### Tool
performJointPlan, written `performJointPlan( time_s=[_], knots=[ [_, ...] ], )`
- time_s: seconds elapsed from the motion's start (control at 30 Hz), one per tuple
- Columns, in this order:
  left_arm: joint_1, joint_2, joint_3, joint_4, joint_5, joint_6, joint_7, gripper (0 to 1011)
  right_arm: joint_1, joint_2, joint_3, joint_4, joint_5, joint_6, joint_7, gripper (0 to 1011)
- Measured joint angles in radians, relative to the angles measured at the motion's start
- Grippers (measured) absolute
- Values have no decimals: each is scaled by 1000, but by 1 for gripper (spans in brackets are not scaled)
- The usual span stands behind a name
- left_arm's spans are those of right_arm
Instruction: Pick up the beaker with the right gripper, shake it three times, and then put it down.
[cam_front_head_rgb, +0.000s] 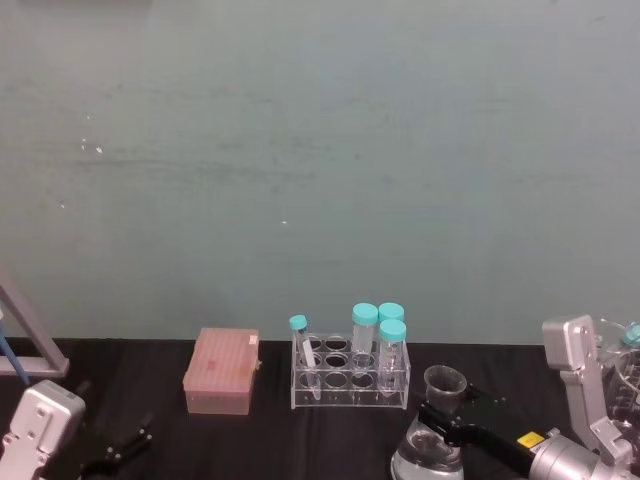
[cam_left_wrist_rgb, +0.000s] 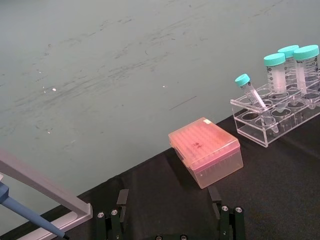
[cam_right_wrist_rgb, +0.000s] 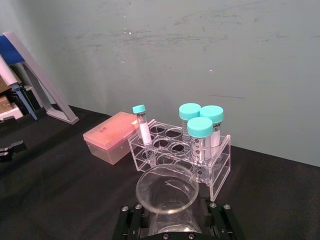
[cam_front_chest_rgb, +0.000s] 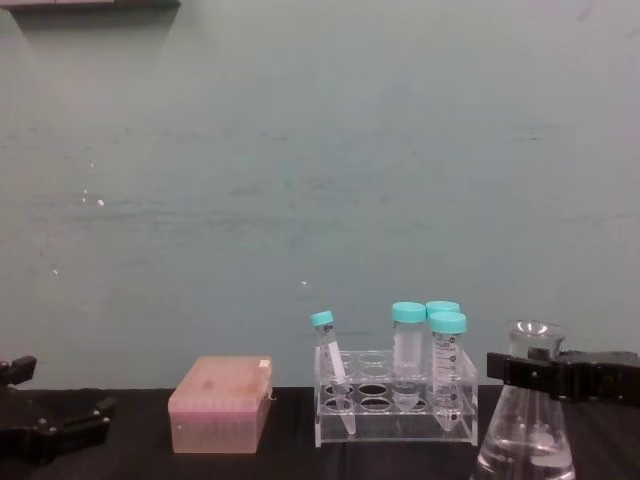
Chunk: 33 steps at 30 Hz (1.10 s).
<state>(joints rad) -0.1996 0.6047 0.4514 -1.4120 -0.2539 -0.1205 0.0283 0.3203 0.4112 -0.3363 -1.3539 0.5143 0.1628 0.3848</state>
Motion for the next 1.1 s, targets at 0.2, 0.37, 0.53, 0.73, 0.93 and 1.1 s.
performJointPlan(
  time_s=[0.2, 0.37, 0.53, 0.73, 0.93, 1.1],
  knots=[
    [0, 0, 0, 0, 0, 0, 0, 1000, 0, 0, 0, 0, 0, -1, 0, 733],
    [0, 0, 0, 0, 0, 0, 0, 1000, -1, 0, 0, 0, 0, -1, 0, 876],
    [0, 0, 0, 0, 0, 0, 0, 1000, -1, 0, 0, 0, 0, -1, 0, 1002],
    [0, 0, 0, 0, 0, 0, 0, 1000, -1, 1, 0, 0, -1, -3, 1, 1002],
    [0, 0, 0, 0, 0, 0, 0, 1000, -9, 13, 1, -22, -4, -18, 12, 1002],
    [0, 0, 0, 0, 0, 0, 0, 1000, -21, 27, 9, -51, -1, -17, 15, 1003]
  ],
)
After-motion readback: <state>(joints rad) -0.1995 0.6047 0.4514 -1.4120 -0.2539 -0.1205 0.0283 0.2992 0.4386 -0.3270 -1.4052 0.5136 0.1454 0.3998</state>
